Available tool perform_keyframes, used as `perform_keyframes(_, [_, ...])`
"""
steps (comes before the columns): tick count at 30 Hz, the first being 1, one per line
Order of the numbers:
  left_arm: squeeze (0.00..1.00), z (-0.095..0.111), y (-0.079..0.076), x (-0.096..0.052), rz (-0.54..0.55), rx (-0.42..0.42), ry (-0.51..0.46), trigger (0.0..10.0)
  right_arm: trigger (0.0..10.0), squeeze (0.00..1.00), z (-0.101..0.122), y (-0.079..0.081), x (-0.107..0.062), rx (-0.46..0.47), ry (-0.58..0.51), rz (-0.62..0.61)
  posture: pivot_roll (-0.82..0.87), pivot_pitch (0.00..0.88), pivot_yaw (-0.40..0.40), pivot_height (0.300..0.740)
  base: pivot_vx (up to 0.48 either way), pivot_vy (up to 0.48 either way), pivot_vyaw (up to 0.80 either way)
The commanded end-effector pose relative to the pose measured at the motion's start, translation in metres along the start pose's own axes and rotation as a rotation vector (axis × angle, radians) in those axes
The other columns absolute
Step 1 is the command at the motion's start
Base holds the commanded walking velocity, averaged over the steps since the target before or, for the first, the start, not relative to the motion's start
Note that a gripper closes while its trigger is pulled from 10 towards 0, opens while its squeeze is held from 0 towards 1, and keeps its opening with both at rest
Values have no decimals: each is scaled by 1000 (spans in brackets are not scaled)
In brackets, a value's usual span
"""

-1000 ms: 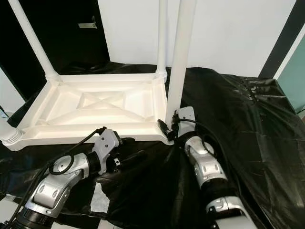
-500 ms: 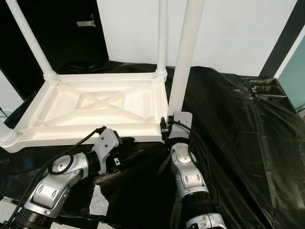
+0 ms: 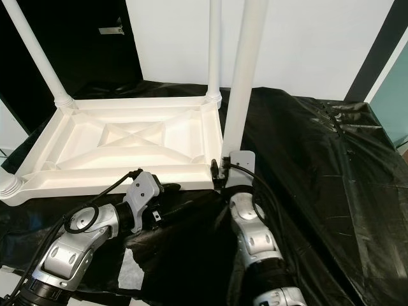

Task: Building children table

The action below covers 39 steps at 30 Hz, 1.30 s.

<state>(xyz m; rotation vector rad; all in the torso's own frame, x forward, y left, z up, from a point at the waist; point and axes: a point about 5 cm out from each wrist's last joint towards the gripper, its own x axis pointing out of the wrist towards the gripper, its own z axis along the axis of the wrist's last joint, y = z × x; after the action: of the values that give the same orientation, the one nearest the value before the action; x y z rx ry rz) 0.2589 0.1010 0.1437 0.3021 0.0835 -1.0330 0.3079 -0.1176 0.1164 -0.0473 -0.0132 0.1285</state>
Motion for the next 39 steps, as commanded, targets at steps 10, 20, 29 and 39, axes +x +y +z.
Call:
perform_keyframes(10, [0, 0, 0, 3, 19, -3, -1, 10000, 10000, 1000, -1, -34, -17, -51, -37, 291, 13, 0, -26, 740, 0, 0, 0])
perform_keyframes(20, [0, -1, -2, 5, 26, -10, -11, 10000, 10000, 0, 11, -46, 5, -151, -17, 522, 34, 0, -51, 740, 0, 0, 0])
perform_keyframes(29, [0, -3, -9, 13, 30, -22, -21, 10000, 10000, 0, 15, -30, 24, -171, 0, 672, 65, 0, -82, 740, 0, 0, 0])
perform_keyframes(39, [0, -2, -9, 15, 55, -23, -34, 10000, 0, 0, 6, -40, 30, -181, 57, 684, 80, 0, -110, 740, 0, 0, 0])
